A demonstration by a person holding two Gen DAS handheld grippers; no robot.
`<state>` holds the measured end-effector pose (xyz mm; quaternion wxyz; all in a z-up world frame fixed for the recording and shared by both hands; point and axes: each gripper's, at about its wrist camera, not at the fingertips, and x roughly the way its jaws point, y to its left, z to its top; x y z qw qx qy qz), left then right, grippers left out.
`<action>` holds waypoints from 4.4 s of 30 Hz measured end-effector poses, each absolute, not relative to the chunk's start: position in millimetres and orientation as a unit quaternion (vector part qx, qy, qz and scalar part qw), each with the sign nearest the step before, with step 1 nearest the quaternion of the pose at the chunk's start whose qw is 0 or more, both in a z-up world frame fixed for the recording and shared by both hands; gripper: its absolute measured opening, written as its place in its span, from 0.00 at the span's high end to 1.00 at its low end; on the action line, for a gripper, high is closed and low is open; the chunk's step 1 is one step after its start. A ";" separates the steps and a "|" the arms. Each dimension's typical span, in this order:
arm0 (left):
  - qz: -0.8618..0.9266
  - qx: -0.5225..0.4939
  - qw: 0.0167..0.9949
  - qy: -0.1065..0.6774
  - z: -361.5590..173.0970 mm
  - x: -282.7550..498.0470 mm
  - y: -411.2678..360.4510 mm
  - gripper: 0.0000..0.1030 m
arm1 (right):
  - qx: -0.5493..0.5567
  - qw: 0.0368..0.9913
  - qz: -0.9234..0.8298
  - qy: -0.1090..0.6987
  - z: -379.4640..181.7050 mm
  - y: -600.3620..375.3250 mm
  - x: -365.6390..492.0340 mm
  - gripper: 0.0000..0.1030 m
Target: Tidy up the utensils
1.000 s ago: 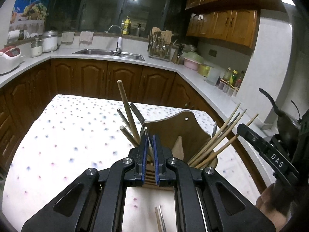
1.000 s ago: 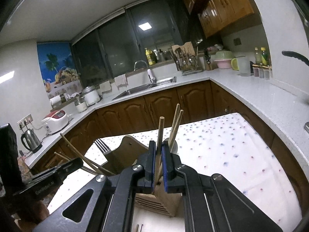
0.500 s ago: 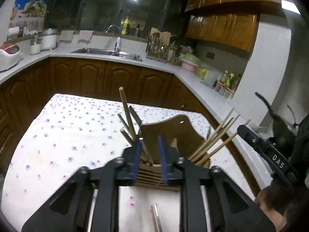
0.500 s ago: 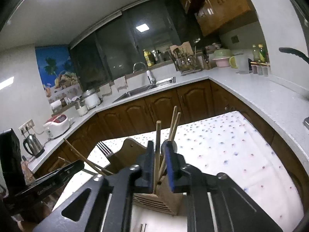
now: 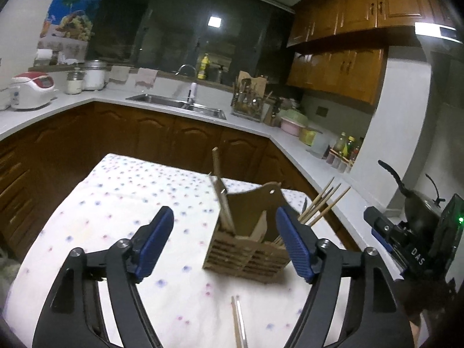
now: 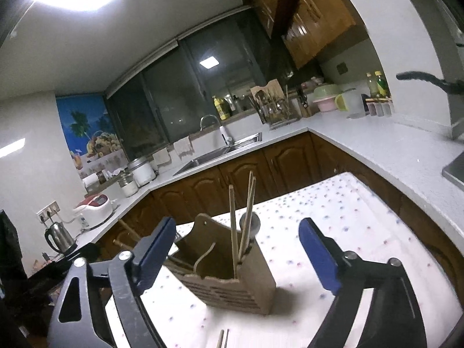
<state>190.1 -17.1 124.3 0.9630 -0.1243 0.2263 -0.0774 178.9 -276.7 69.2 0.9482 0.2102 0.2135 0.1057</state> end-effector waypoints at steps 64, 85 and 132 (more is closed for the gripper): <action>0.012 -0.027 0.977 0.213 -1.2 32.9 -8.4 0.00 | 0.080 0.981 0.053 0.166 -5.0 -244.6 -29.6 0.00; 0.015 -0.009 0.978 0.206 -3.7 26.3 -16.7 0.00 | 0.087 0.982 0.058 0.156 -9.3 -249.6 -36.0 0.00; 0.028 0.006 0.980 0.195 6.2 21.0 -23.7 0.00 | 0.078 0.984 0.071 0.142 -3.3 -240.4 -41.8 0.00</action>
